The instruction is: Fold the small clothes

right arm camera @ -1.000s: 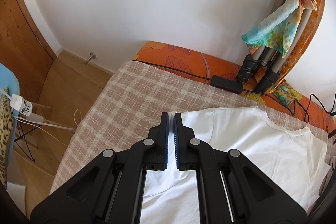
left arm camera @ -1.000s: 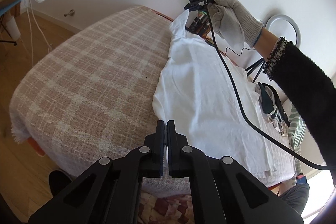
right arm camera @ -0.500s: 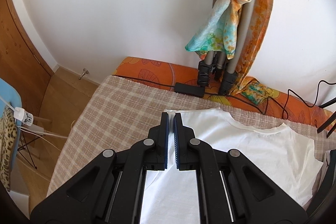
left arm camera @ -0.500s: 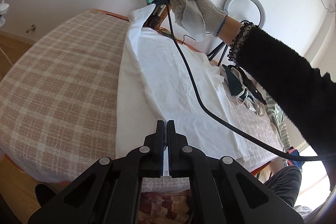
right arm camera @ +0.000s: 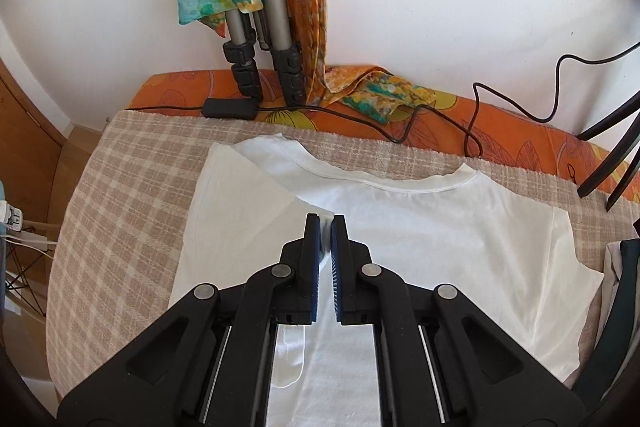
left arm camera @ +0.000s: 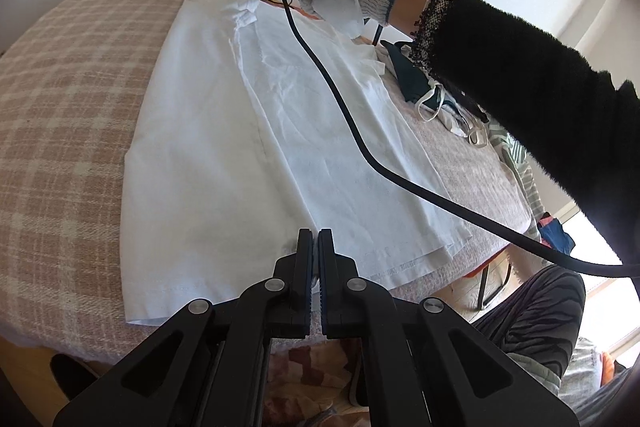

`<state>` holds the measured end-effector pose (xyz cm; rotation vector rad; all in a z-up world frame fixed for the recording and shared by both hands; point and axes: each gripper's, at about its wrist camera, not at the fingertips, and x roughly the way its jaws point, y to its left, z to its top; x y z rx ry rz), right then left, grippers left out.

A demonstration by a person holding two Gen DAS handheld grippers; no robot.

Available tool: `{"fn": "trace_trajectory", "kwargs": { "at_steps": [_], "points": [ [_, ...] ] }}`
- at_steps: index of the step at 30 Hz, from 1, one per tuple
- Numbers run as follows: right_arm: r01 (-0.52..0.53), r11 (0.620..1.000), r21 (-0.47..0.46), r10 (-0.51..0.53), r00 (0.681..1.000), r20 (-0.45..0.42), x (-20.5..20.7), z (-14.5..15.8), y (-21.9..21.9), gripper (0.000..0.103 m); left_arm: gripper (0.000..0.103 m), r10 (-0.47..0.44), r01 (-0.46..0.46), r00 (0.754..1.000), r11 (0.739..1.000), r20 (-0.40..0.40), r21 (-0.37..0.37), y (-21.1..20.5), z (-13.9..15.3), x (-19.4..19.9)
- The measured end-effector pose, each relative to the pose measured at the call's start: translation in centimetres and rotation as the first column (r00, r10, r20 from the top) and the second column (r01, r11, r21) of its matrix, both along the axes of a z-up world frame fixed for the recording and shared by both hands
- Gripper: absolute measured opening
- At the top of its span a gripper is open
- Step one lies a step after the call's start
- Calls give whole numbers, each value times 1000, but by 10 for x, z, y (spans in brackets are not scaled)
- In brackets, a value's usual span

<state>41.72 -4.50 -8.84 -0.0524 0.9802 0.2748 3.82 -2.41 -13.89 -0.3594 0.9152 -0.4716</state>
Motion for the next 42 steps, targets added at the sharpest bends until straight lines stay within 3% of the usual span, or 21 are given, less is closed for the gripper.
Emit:
{"fn": "trace_trajectory", "kwargs": {
  "at_steps": [1, 2, 3, 4, 5, 6, 14, 21, 26, 35, 42],
  "points": [
    [13, 1000, -1, -13, 1000, -12, 2, -3, -4, 7, 2, -9, 9, 1000, 1000, -6, -14, 0, -2, 0],
    [30, 1000, -7, -30, 999, -21, 3, -6, -7, 17, 5, -20, 19, 1000, 1000, -10, -24, -1, -3, -1],
    [43, 999, -7, -43, 999, -23, 4, -6, -11, 33, 13, -39, 38, 999, 999, -14, -32, -3, -3, -4],
    [54, 999, 2, -54, 998, -16, 3, -4, -16, 42, 21, -52, 51, 999, 998, -17, -32, -6, -2, -4],
    [61, 998, 12, -61, 998, 0, 1, -1, -21, 53, 23, -69, 68, 998, 997, -10, -36, -8, -1, -5],
    [65, 998, 19, -65, 998, 16, -1, 3, -25, 57, 23, -82, 82, 997, 996, 3, -35, -11, 2, -8],
    [56, 993, 104, -65, 994, 85, -29, 48, -64, 58, 24, -84, 84, 996, 996, 43, 2, -18, 13, -14],
    [36, 988, 153, -58, 988, 145, -78, 82, -107, 58, 24, -68, 59, 992, 995, 107, 84, -28, 26, -19],
    [33, 984, 174, -62, 985, 163, -117, 98, -157, 58, 24, -76, 62, 987, 993, 144, 97, -46, 35, -22],
    [55, 985, 164, -85, 980, 181, -170, 113, -256, 58, 24, -215, 188, 958, 970, 188, 152, -114, 41, -23],
    [121, 967, 223, -153, 979, 132, -190, 95, -320, 58, 24, -342, 307, 925, 929, 163, 209, -177, 32, -25]
  ]
}}
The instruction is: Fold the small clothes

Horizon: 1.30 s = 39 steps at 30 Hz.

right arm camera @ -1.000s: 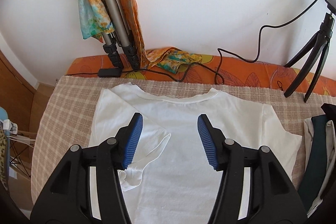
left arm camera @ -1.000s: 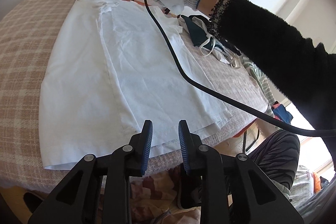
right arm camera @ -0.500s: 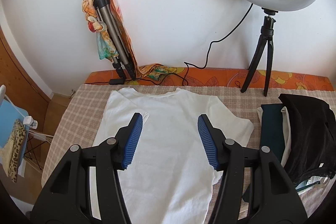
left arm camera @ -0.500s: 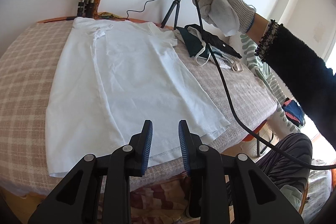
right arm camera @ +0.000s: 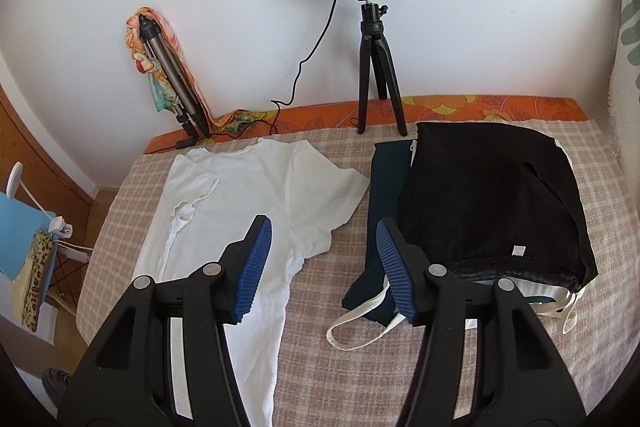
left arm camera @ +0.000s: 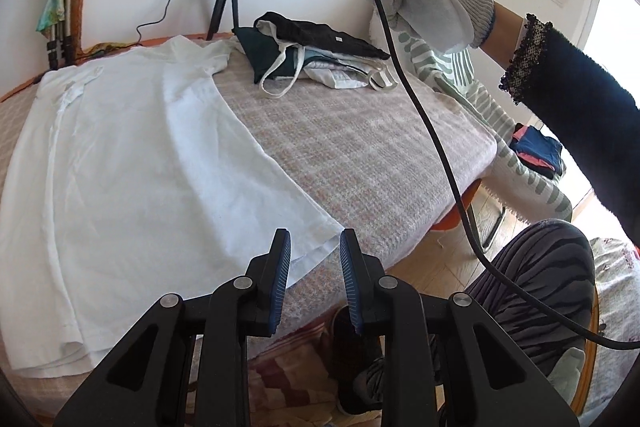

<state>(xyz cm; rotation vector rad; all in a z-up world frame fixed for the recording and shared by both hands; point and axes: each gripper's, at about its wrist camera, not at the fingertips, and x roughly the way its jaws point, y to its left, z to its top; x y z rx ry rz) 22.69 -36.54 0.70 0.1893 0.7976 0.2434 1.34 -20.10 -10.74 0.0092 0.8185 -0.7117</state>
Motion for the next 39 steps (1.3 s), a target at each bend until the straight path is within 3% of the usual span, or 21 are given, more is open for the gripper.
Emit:
{"fn": "trace_trajectory", "kwargs": {
  "at_steps": [4, 11, 17, 21, 22, 30, 33, 39],
  "points": [
    [22, 998, 59, -21, 999, -29, -2, -14, -23, 58, 41, -44, 43, 999, 996, 11, 73, -34, -9, 2],
    [6, 992, 122, 1, 998, -61, 11, -34, -27, 58, 41, 8, -9, 1000, 982, 7, 186, -51, -29, 15],
    [-10, 978, 211, 39, 990, -135, 42, -62, -12, 58, 37, 9, -18, 999, 976, 39, 219, -54, -36, 16],
    [-15, 974, 225, 58, 980, -189, 64, -86, 7, 58, 10, 44, -50, 998, 982, 38, 180, -44, -37, 24],
    [-15, 974, 228, 62, 977, -202, 69, -90, 11, 58, 7, 44, -49, 999, 985, 30, 167, -42, -37, 26],
    [44, 979, 199, 13, 961, -275, 114, -110, 27, 55, 5, 88, -86, 996, 996, -34, 36, -24, -29, 32],
    [45, 985, 166, 7, 954, -299, 125, -118, 34, 49, 4, 103, -104, 993, 994, -48, -13, -16, -22, 33],
    [83, 989, 122, -37, 941, -337, 142, -131, 44, 49, 4, 137, -143, 988, 986, -73, -89, -2, -12, 35]
  ]
}}
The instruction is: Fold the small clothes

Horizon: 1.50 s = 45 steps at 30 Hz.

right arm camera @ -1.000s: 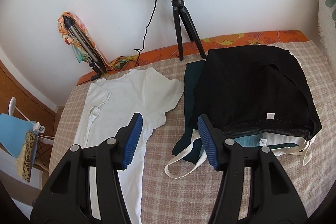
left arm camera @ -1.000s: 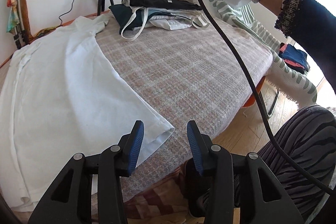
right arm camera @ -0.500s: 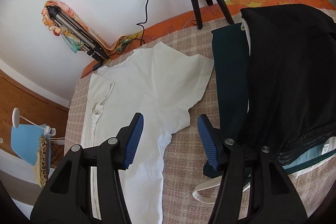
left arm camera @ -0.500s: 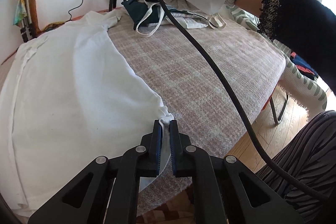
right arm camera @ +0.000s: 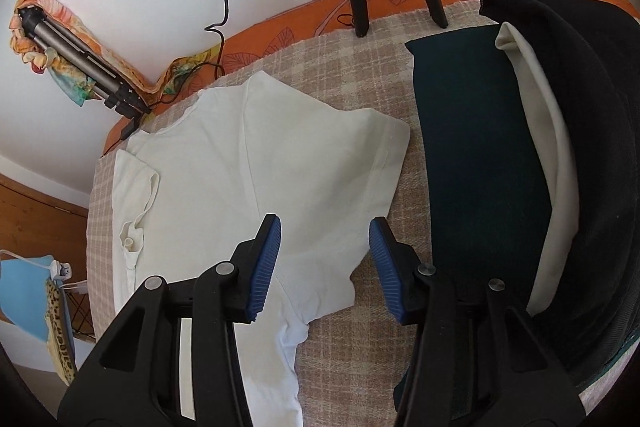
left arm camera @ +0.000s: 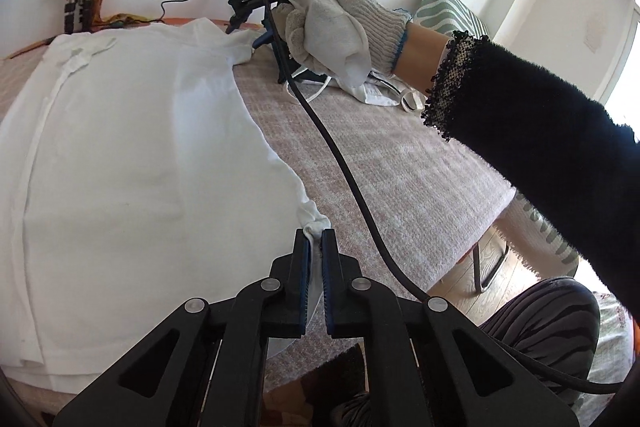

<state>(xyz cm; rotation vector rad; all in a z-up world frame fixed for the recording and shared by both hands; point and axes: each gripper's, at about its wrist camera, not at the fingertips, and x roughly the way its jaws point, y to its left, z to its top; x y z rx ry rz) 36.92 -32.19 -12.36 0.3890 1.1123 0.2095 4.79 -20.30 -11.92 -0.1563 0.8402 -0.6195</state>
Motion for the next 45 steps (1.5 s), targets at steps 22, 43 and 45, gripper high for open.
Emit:
{"fn": "trace_trajectory", "kwargs": {
  "at_steps": [22, 43, 45],
  "points": [
    [78, 989, -124, -70, 995, 65, 24, 17, 28, 3, 4, 55, -56, 998, 993, -11, -106, 31, 4, -1],
    [-69, 933, -353, 144, 971, 189, 14, 93, 173, 2, 4, 225, -229, 973, 952, -45, -203, 105, -5, -21],
    [-101, 919, -382, 183, 965, 185, 14, 89, 199, 2, 4, 243, -252, 968, 947, -67, -202, 113, -12, -23]
  ]
}}
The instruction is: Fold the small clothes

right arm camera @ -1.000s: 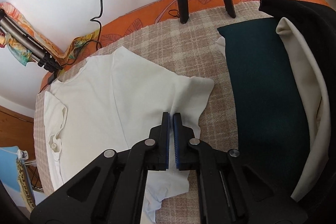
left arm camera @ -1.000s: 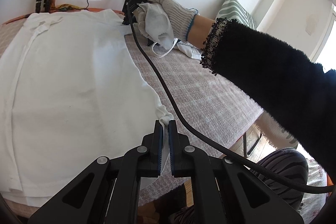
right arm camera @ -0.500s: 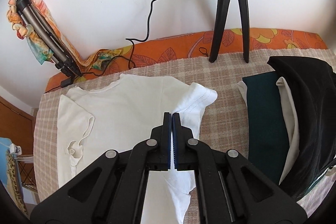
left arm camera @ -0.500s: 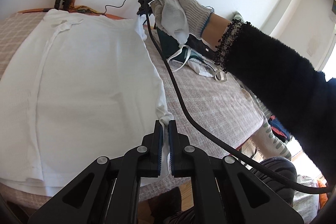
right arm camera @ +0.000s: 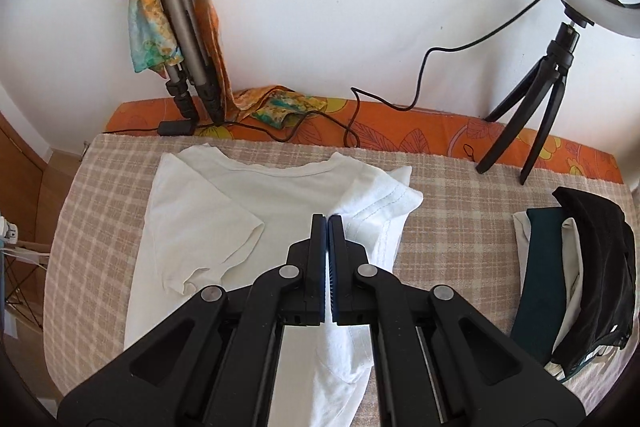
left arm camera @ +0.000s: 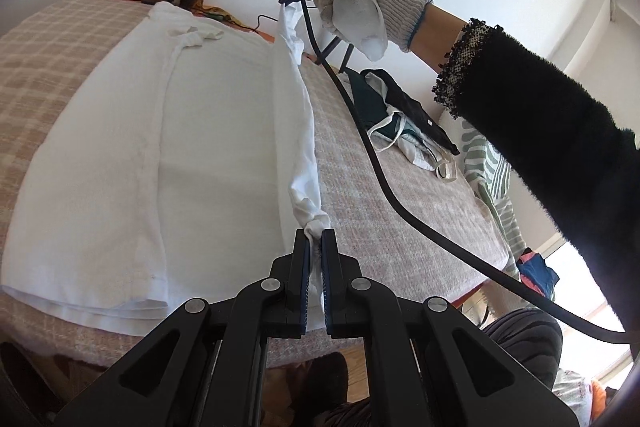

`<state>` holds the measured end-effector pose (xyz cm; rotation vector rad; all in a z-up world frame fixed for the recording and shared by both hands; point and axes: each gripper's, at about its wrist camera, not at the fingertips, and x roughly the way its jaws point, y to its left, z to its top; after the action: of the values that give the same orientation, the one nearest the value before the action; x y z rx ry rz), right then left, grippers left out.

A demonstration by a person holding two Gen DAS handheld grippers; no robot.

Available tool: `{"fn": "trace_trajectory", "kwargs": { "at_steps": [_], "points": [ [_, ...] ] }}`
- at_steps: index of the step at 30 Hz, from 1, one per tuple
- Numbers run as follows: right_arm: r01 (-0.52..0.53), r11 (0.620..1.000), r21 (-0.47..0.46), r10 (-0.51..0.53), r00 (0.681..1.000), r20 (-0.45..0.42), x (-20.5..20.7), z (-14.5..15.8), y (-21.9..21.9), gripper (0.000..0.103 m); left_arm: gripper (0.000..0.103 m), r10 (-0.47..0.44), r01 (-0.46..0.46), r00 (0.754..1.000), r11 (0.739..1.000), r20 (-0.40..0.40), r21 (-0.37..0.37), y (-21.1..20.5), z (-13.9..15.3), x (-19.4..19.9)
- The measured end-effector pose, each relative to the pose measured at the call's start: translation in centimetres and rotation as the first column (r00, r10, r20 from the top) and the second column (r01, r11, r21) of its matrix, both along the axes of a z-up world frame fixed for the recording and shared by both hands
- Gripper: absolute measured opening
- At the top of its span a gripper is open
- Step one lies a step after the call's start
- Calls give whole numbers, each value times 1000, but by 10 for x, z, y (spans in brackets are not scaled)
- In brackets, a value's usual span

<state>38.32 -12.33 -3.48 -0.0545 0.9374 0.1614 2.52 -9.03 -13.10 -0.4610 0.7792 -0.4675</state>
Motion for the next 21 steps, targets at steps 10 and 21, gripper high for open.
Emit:
{"fn": "trace_trajectory", "kwargs": {
  "at_steps": [10, 21],
  "points": [
    [-101, 992, -70, 97, 993, -60, 9, -50, 79, 2, 4, 35, -34, 998, 999, -51, 29, 17, -15, 0],
    [-246, 928, 279, 256, 967, -1, -7, 4, 28, 51, 18, 24, -23, 1000, 991, -5, 130, 35, 10, -13]
  ]
}}
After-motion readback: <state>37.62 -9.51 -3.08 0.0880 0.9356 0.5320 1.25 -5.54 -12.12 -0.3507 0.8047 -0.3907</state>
